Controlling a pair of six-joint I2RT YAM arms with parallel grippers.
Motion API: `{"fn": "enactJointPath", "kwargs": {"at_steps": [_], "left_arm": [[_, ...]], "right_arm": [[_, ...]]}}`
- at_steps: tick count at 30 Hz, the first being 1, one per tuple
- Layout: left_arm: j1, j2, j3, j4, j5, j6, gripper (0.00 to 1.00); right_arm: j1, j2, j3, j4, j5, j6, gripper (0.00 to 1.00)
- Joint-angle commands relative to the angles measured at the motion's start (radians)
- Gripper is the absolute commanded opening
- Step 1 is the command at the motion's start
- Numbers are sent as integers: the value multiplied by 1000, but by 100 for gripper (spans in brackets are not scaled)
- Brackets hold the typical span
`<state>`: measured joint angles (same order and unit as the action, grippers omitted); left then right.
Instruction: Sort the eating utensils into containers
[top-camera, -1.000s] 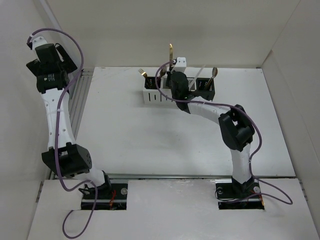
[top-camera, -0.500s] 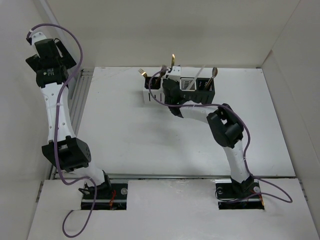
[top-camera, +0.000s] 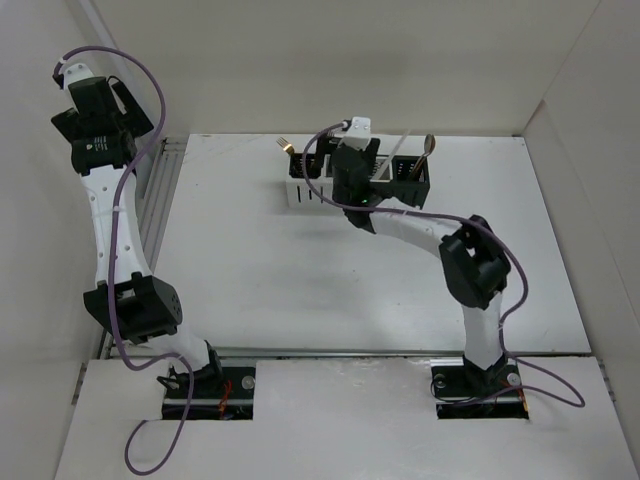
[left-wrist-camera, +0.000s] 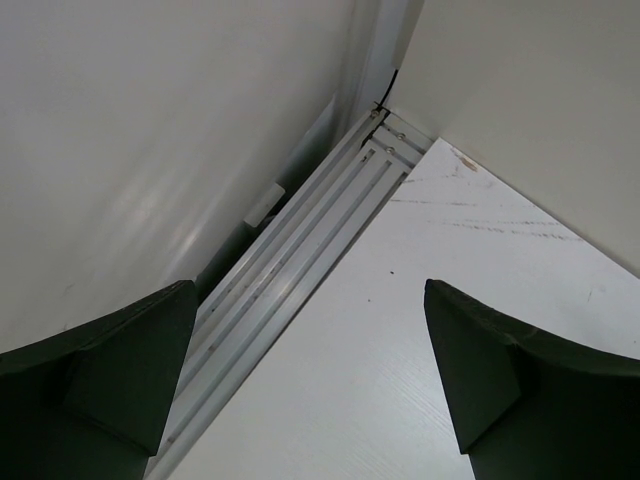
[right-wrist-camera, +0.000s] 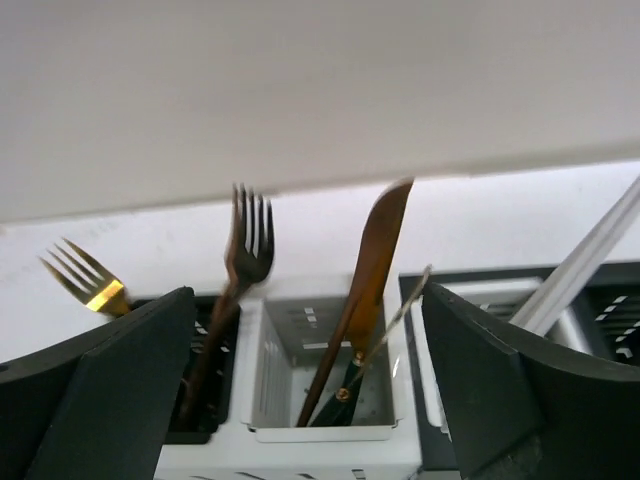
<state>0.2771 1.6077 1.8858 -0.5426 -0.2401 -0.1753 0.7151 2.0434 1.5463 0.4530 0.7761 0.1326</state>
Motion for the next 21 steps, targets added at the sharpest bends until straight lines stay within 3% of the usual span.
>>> {"fn": "enactJointPath", "kwargs": {"at_steps": [1,4,5,7,8,9,12,14,17,18,21], "left_arm": [[5,-54,47,16,-28,23,95],[5,-93,18,26,-28,33,97],[5,-103,-3,36,-28,33,97],[5,-138,-27,36,-28,42,97],[5,-172,-74,47,-6,83,97],[5,-172,-74,47,-5,83,97],[5,-212,-119,47,42,109,98],[5,-238,-143,56,76,109,98],[5,-275,-197,69,114,86,99],[5,-275,-224,69,123,86,99],[5,-304,-273,78,153,86,99]], "right_arm": [[14,-190,-17,43,-29,-51,100],[0,-323,-28,-63,-140,-152,100],[-14,-356,-28,-126,-296,-177,100],[-90,-429,32,-407,-484,-194,100],[-238,-492,132,-828,-746,-194,100],[-240,-493,133,-832,-748,-194,100],[-360,-608,79,-1061,-779,-222,100],[-432,-684,13,-1108,-758,-208,100],[-641,-817,-136,-1119,-733,-118,100],[-723,-844,-199,-1119,-682,-91,100],[-802,-922,-253,-1105,-483,59,100]]}}
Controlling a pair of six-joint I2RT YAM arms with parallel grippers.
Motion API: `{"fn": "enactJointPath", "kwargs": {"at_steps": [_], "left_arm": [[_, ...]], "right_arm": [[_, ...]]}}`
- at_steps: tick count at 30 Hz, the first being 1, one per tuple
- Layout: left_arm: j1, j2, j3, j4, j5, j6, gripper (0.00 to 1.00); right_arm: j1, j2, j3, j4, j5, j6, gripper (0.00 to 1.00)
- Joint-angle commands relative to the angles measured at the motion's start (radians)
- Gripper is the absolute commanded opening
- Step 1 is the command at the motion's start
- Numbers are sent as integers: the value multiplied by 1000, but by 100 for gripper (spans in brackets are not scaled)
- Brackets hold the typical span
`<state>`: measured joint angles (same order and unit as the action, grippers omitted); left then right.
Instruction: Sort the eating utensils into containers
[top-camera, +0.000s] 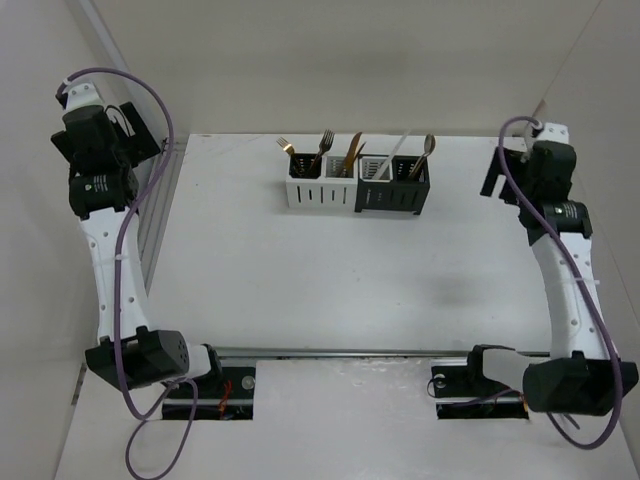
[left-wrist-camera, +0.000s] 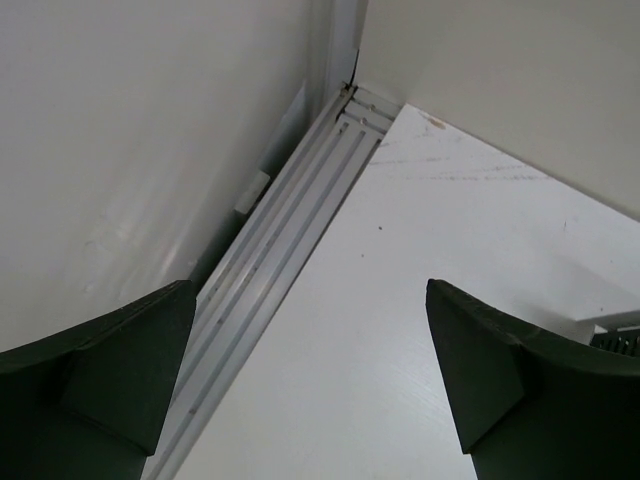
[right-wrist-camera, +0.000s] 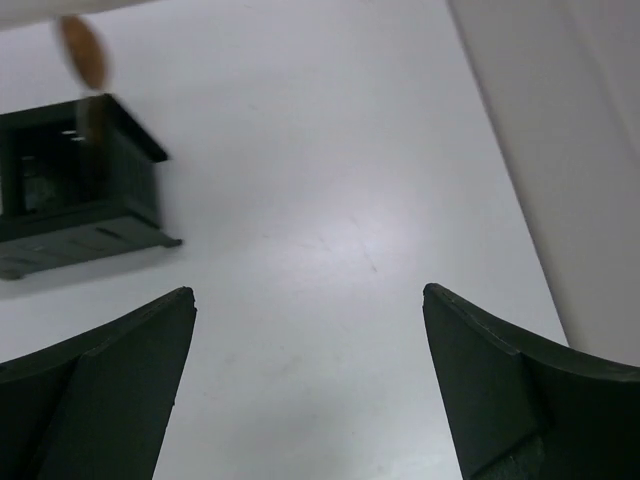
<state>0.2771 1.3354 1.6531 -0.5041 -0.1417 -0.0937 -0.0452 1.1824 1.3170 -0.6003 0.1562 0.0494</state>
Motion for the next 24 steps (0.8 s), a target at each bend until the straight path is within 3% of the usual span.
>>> {"fn": "enactJointPath", "kwargs": {"at_steps": [1,8,24], "left_arm": [[5,-47,-55,39,66,5,99],[5,-87,-137,39,85,-4,99],[5,-125,-167,39,113,-5,99]], "right_arm": [[-88,-76,-50,-43,161,173,100],[-101,-161,-61,-12,192,276,100],[-101,-242,-116,26,269,340,100]]}}
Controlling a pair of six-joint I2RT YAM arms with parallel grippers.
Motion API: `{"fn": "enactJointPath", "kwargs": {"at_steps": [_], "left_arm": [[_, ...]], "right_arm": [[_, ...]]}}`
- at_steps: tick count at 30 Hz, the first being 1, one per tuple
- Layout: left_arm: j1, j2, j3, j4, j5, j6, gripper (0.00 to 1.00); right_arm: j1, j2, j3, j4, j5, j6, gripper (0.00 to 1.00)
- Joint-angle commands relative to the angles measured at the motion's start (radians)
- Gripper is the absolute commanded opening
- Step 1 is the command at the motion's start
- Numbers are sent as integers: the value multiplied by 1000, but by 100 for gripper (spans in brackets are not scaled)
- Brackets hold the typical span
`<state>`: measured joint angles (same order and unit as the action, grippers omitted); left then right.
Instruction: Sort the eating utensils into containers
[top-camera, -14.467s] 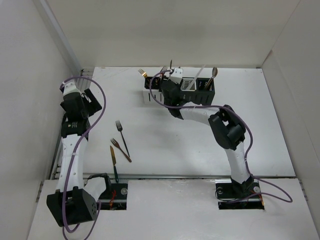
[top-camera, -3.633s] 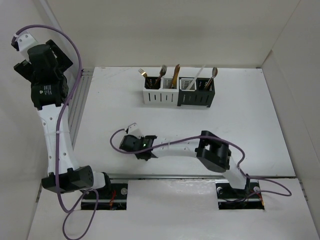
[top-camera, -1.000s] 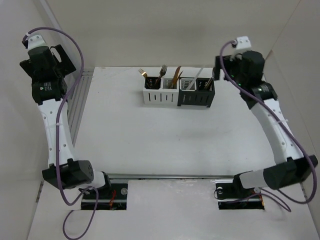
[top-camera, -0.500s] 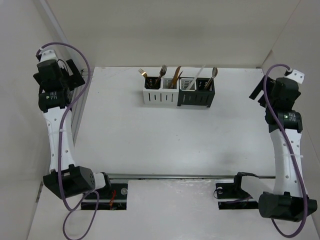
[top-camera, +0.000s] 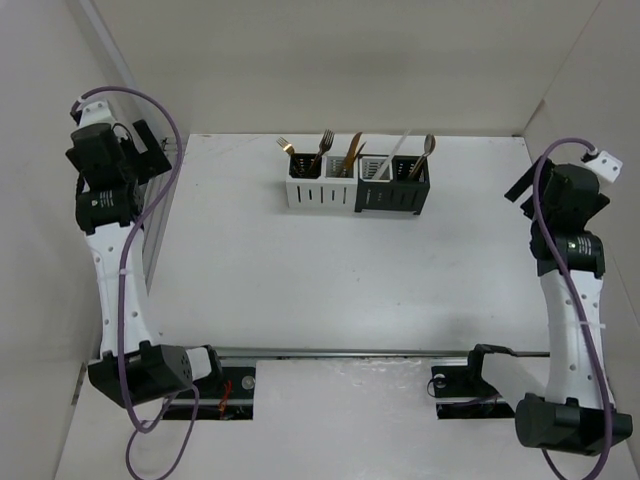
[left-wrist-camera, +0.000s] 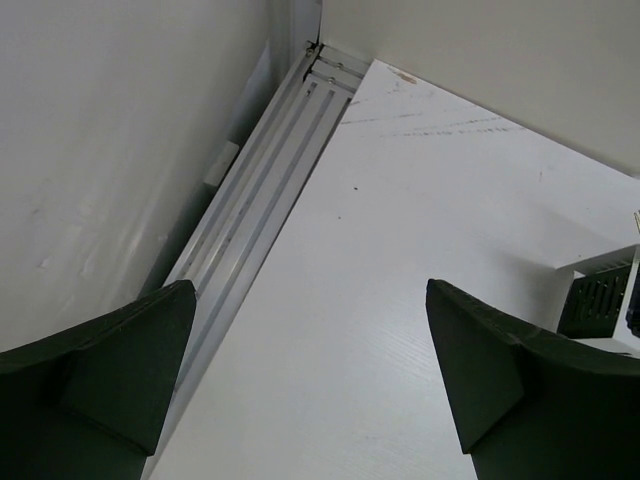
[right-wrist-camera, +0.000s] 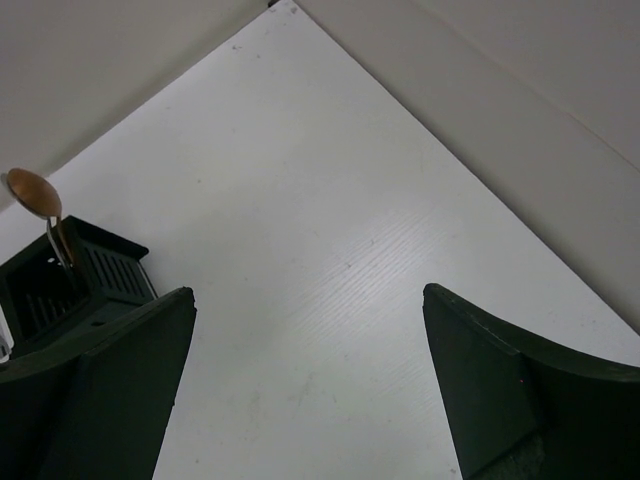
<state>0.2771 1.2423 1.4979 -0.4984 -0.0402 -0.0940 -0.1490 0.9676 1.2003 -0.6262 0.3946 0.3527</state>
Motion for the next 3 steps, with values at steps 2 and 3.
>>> {"fn": "enactJointPath", "kwargs": {"at_steps": [2,3], "left_arm": [[5,-32,-11,34,20,-4,99],[5,-32,-11,34,20,-4,99]], "right_arm": [[3,-27,-11,62,41,37,100],[3,-27,-21,62,41,37,100]]}}
